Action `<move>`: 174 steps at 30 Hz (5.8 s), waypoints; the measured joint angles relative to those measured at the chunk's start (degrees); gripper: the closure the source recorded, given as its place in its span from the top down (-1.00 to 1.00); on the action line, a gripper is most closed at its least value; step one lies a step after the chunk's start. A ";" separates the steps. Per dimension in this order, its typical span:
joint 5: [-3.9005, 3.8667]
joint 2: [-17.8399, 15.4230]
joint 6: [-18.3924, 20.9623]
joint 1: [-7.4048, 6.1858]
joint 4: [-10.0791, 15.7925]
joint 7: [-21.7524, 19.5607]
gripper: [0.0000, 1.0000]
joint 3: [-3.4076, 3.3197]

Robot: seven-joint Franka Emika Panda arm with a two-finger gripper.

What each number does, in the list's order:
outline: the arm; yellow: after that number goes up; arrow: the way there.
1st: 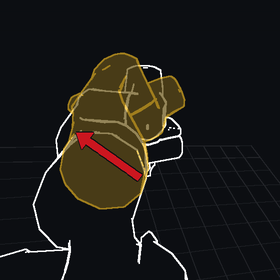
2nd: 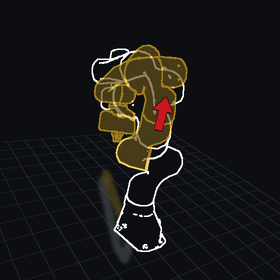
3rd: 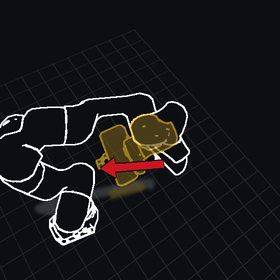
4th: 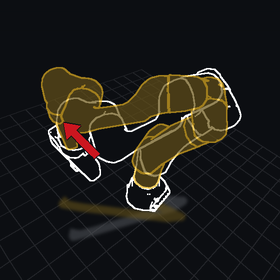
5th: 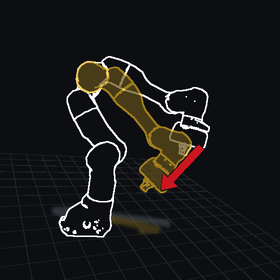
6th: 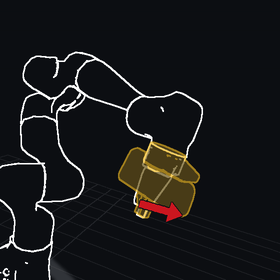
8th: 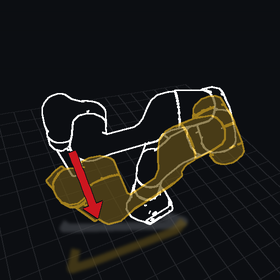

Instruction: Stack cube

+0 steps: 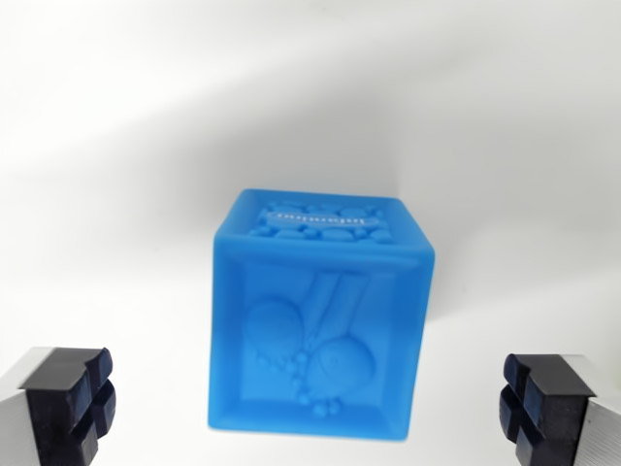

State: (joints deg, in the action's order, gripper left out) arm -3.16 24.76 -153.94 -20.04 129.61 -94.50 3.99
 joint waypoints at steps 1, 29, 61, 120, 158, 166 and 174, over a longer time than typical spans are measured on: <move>-0.03 0.50 -0.38 -0.08 -0.10 -0.03 1.00 -0.09; -0.12 7.77 -5.85 -1.48 -2.04 -0.11 -1.00 -1.57; -0.12 7.77 -5.86 -1.48 -2.08 -0.11 -1.00 -1.58; 1.03 -8.79 5.72 -0.28 2.81 4.89 -1.00 -0.61; 2.22 -19.45 5.20 2.85 14.05 28.79 -1.00 -0.35; 2.55 -21.87 5.20 3.49 16.39 34.17 -1.00 -0.42; 2.83 -24.21 5.24 3.87 18.58 39.45 -1.00 -0.74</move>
State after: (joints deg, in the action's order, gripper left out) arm -0.33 0.55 -148.70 -16.17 148.19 -55.05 3.25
